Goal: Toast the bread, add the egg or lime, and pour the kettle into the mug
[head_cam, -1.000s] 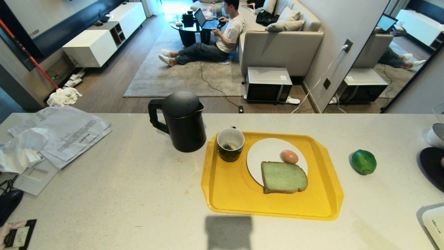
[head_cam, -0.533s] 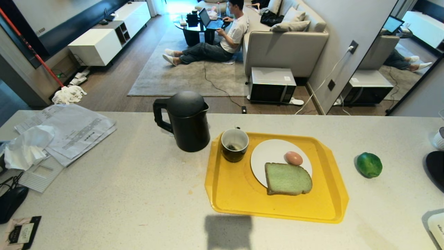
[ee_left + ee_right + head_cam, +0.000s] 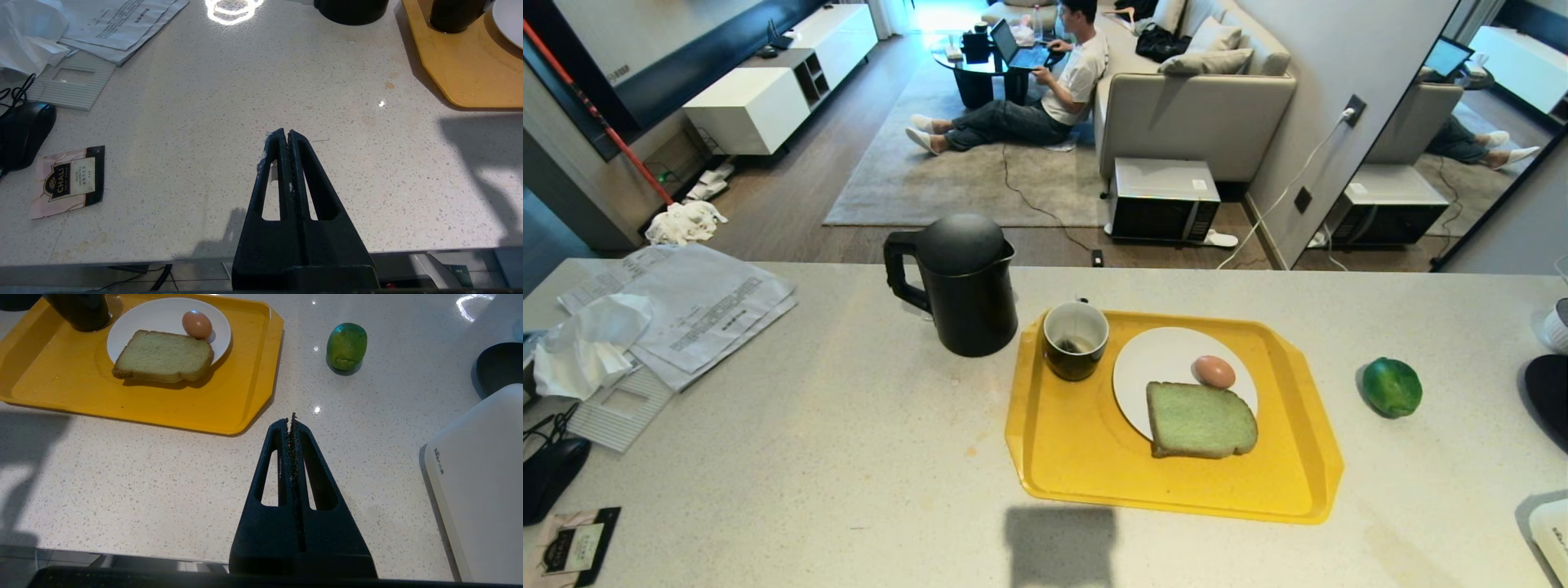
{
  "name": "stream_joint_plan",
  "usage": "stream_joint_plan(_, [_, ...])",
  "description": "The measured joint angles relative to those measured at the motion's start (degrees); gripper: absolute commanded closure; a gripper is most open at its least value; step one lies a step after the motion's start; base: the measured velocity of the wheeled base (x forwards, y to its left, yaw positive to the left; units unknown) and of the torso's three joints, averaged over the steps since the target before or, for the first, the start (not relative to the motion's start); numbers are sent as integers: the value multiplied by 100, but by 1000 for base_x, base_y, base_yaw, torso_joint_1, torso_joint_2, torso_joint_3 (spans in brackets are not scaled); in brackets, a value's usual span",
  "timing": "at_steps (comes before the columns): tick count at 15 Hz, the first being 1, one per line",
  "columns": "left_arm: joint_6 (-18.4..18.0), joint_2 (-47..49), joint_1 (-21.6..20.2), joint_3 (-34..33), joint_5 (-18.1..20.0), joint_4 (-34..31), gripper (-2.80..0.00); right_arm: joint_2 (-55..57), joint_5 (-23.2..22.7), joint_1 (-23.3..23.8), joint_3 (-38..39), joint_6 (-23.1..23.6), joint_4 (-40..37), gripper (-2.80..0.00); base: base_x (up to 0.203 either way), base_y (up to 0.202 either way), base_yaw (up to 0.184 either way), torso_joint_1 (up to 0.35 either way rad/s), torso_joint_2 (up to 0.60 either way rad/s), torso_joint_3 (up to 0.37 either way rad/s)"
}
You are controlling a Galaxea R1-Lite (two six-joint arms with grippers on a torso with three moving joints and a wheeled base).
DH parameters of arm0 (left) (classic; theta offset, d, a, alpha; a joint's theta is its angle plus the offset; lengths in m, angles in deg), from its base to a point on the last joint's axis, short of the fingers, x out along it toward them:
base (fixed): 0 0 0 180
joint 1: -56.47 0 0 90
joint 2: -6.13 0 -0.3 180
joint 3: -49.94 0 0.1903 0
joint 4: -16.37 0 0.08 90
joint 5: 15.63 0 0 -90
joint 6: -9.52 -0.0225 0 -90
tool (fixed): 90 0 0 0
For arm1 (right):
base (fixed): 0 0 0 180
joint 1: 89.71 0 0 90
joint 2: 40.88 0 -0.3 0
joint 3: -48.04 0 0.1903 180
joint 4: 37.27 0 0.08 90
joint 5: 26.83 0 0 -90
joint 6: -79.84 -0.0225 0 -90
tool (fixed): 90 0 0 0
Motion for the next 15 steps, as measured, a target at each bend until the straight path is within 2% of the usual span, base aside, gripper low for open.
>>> stream_joint_plan(15, [2, 0, 2, 0, 2, 0, 0, 0, 3, 2, 0, 0, 2, 0, 0, 0, 0, -20, 40, 20])
